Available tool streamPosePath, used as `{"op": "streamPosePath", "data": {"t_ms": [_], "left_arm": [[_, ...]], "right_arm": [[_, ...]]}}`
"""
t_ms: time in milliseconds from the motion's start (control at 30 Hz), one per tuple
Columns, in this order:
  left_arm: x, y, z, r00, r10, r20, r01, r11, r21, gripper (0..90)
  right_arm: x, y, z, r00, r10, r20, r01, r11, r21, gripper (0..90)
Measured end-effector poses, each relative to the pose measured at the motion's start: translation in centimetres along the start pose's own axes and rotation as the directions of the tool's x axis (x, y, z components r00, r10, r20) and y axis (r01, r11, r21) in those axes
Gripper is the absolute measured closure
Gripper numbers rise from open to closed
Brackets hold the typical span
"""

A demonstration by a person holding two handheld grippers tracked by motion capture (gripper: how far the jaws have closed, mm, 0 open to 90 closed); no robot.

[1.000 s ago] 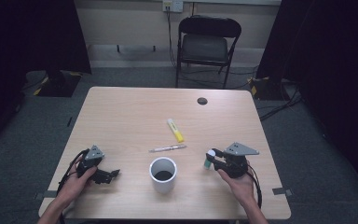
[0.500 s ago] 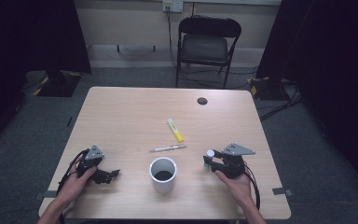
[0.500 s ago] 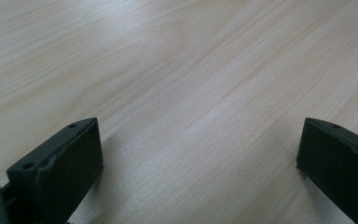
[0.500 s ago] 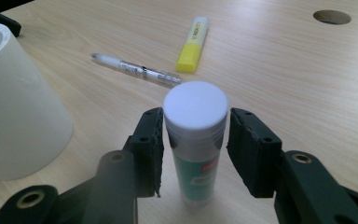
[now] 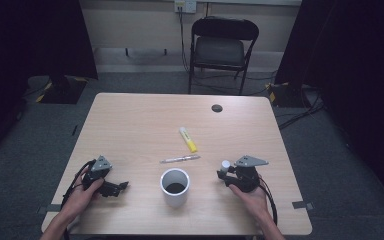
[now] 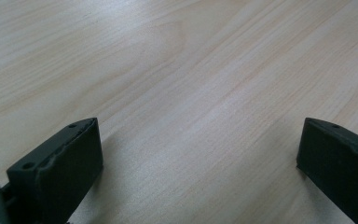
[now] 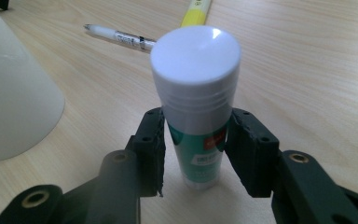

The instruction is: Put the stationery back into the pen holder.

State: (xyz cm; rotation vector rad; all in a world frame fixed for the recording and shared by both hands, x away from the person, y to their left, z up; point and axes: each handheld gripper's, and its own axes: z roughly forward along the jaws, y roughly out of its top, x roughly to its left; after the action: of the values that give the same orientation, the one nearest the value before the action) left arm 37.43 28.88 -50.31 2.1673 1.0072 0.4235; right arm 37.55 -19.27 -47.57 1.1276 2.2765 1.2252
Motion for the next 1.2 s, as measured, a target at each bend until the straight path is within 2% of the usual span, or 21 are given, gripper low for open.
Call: {"op": "streamPosePath", "data": {"t_ms": [133,200,533,867,1200], "left_arm": [[0.0,0.0,0.0,1.0000,0.000,0.000,0.000,1.0000,0.000,0.0],[0.0,0.0,0.0,1.0000,-0.002,0.001,0.002,1.0000,-0.003,0.0],[0.0,0.0,0.0,1.0000,-0.002,0.000,0.002,1.0000,-0.004,0.0],[0.0,0.0,0.0,1.0000,-0.003,0.001,0.003,1.0000,-0.003,0.0],[0.0,0.0,0.0,1.0000,-0.002,0.000,0.002,1.0000,-0.003,0.0]], "right_arm": [[0.1,0.0,0.0,0.9999,-0.008,0.006,0.008,1.000,-0.002,63.1],[0.2,0.1,-0.1,0.9995,-0.029,0.015,0.029,1.000,-0.002,64.9],[0.1,0.1,-0.3,0.9993,-0.027,0.026,0.027,1.000,-0.007,65.7],[0.0,0.3,-0.8,0.9999,0.013,-0.009,-0.013,0.999,-0.045,65.7],[0.0,1.0,-1.8,0.9996,0.011,-0.027,-0.014,0.995,-0.095,65.8]]}}
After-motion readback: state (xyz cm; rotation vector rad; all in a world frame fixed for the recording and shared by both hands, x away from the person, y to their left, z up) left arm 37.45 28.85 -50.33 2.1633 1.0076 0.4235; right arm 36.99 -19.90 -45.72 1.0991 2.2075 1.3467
